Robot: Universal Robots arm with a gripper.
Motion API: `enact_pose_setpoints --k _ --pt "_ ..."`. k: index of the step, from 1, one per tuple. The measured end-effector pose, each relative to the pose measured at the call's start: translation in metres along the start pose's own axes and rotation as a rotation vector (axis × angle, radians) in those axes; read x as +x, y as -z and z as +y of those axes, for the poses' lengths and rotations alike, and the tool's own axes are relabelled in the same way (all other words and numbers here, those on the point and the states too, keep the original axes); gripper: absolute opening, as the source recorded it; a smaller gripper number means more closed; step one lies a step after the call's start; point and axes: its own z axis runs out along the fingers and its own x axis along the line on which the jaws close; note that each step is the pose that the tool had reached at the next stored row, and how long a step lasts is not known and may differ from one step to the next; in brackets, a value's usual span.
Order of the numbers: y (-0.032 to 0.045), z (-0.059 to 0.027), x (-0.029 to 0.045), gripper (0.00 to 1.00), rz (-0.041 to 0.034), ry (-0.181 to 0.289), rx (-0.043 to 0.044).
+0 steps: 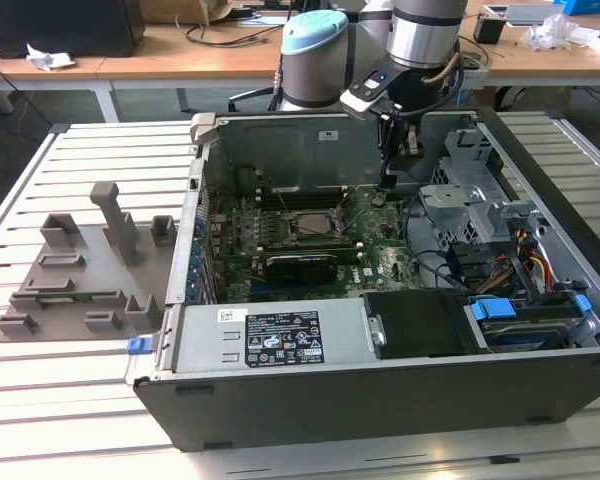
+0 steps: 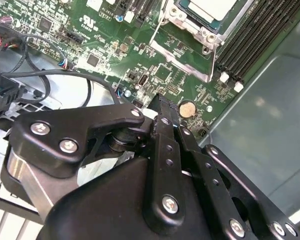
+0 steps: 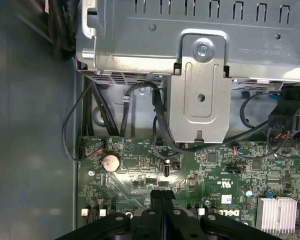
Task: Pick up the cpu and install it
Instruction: 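Close the cpu cover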
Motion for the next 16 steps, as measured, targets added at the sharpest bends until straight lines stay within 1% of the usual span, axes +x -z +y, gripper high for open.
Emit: enact_pose_setpoints --k 5,8,10,13,14,16 --pt "-0.0082 0.0003 0.0005 0.11 0.0 0.0 0.0001" --pt "-0.0106 -0.0009 0.0007 0.11 0.0 0.0 0.0001" --pt "-0.0133 -0.0034 0.0008 0.11 0.0001 0.0 0.0001" --pt "-0.0216 -0.0084 0.0015 0.11 0.0001 0.0 0.0" --pt "-0.0229 -0.0107 0.0016 0.11 0.0 0.0 0.0001" --pt "-0.0253 -0.0182 0.0019 0.11 0.0 0.0 0.0"
